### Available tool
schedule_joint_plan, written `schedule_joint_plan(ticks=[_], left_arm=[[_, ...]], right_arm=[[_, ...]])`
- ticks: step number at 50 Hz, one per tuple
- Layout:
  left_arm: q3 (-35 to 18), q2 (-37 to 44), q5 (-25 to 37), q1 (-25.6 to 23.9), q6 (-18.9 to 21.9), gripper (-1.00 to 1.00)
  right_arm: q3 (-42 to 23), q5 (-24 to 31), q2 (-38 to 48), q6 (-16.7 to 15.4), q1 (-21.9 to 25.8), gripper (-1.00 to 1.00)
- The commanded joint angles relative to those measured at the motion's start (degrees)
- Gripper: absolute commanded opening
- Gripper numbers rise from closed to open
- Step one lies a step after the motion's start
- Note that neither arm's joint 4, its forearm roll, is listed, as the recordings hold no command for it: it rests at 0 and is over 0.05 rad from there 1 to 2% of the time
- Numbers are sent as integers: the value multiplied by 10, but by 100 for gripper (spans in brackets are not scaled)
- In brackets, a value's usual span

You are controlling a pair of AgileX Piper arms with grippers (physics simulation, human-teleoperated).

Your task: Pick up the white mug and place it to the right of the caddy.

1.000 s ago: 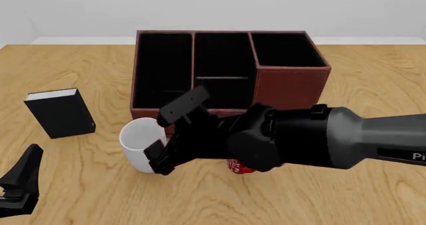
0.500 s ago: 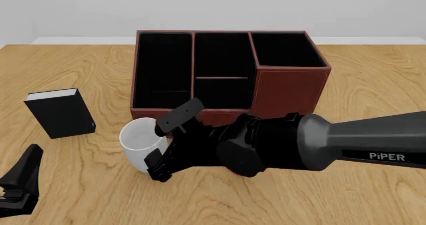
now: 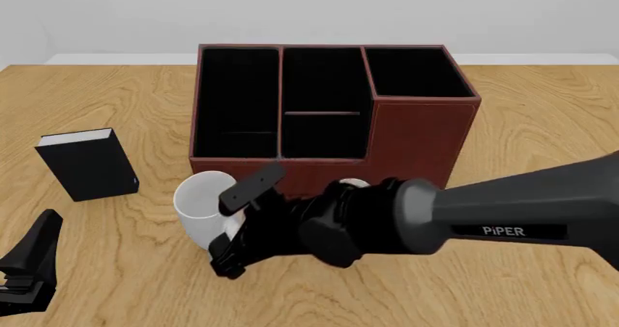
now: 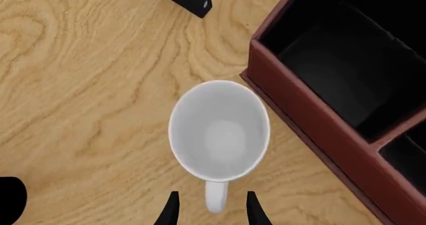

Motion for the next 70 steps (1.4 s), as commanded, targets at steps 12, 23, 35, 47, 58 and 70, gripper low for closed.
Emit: schedule_joint_plan(ticks=[12,23,35,47,58,70], left_arm=[[0,0,0,0,0,100],[0,0,0,0,0,100],[0,0,0,0,0,100],[0,0,0,0,0,100],[0,0,0,0,0,100],[0,0,0,0,0,100]], right_arm=[[-2,-11,29,8,3,100],[16,-24,13,-1,-11,-100],[21,-28,6,-4,-13,-100],[60,-31,-51,-58,-40,-100],[94,-23,-128,-99,-63,-100],[92,9,-175,-113,-56,-100]])
